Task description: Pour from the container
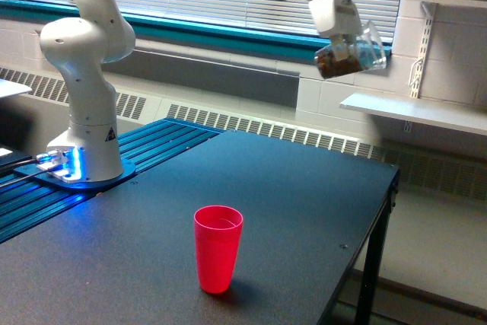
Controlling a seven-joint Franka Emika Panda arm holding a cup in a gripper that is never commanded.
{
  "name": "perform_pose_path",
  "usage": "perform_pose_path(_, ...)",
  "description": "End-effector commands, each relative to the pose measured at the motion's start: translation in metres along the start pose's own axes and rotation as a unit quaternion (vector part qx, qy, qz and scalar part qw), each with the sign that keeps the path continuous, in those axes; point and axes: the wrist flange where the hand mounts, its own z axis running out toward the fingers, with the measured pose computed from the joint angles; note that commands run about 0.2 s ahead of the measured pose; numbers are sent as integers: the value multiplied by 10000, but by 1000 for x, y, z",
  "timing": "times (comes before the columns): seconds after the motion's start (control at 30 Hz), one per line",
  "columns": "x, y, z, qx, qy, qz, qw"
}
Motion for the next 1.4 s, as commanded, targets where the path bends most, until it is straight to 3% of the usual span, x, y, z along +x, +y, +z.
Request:
perform_pose_path(0.03, 17, 34, 4, -221, 8, 843, 9962)
perform_pose_path(0.23, 25, 65, 7, -311, 11, 1362, 9902)
perform_pose_path(0.43, 34, 99, 15, -547, -22, 1884, 9806)
perform_pose_path(0.6, 40, 124, 18, -612, -72, 2385, 9692)
perform_pose_path(0.83, 51, 158, 24, -813, -153, 3045, 9489)
perform_pose_path(1.4, 62, 217, 44, -1056, -524, 3223, 9393)
